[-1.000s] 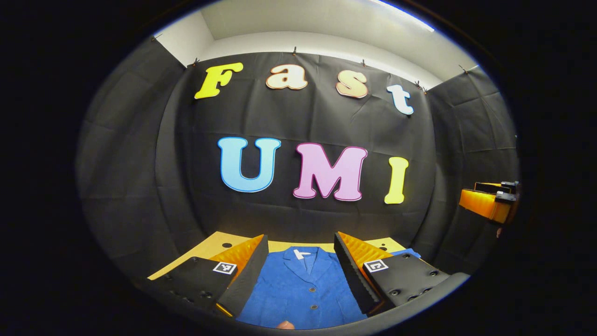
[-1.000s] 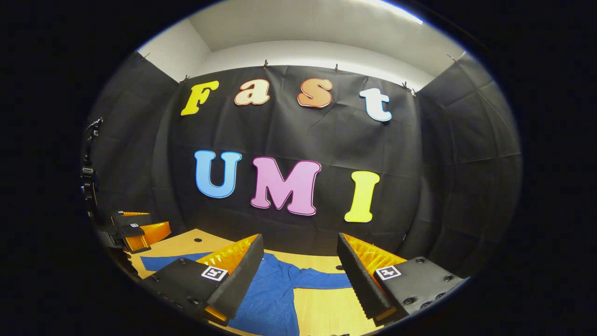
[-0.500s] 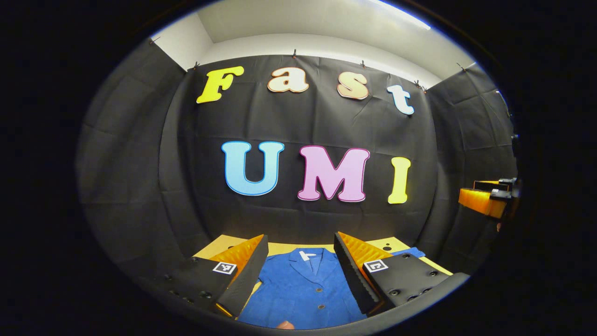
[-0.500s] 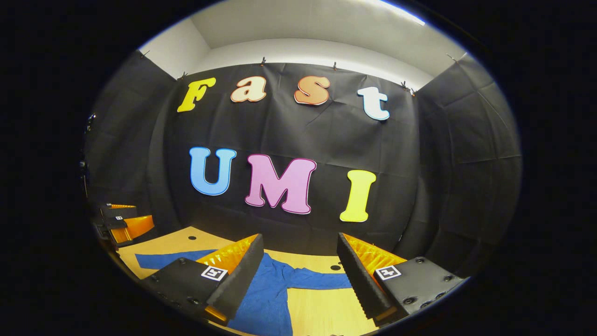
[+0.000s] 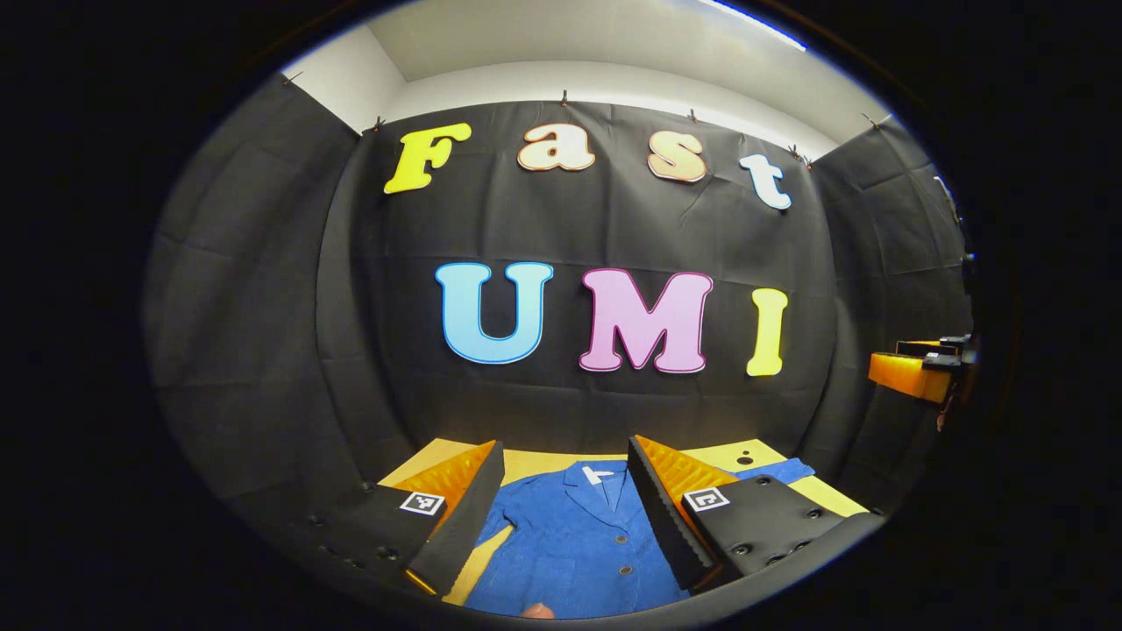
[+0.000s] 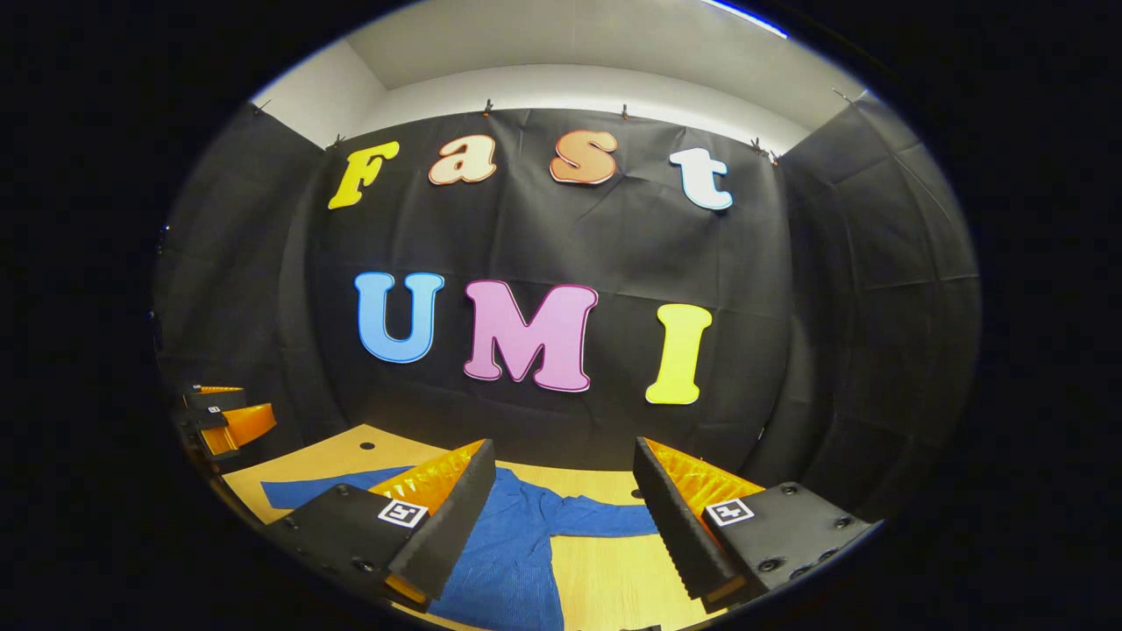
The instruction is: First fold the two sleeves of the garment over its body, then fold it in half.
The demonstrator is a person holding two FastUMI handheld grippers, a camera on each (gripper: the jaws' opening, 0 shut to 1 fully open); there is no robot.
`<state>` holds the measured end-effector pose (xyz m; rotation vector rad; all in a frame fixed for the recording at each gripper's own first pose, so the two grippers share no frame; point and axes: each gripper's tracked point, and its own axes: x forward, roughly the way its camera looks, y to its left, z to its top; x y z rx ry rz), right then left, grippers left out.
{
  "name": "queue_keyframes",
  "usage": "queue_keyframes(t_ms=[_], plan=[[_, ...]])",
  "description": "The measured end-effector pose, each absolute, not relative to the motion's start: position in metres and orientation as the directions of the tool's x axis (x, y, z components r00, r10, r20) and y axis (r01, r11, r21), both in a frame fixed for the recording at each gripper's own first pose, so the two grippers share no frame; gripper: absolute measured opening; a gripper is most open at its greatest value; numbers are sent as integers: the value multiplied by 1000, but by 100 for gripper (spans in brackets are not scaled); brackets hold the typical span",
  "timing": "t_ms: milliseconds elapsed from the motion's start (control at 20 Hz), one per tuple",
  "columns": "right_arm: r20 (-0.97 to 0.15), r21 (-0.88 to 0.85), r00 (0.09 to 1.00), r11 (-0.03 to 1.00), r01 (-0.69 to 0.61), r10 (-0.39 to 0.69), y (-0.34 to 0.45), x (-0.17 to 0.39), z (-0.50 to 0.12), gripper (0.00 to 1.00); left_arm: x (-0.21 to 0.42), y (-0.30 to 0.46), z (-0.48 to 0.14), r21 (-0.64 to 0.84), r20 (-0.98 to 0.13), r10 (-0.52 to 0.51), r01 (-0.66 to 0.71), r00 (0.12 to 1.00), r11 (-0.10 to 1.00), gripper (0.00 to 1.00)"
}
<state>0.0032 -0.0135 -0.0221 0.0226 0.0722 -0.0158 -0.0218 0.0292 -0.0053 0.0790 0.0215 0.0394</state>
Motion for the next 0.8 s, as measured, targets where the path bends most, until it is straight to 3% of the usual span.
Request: queue_keyframes(t_ms=[300,400,450,550,800], plan=[[-99,28,995,999,15,-13,-33,14,-31,95,-16,30,-11,57,-37,35,-32,999,998,79],[-85,-2,996,1000,30,-30,-46,19,-22,99,-14,33,-11,53,-38,36,-34,999,998,79],[-72,-11,997,999,34,-35,-47,21,-15,95,-13,35,-10,54,-36,36,-34,999,998,79],[-60,-8,998,1000,30,-30,-48,25,-11,99,-11,40,-12,56,-35,39,-37,999,998,79],[-50,-43,997,997,61,-63,-70,41,-5,95,2,49,-4,53,-27,44,-43,999,998,81]])
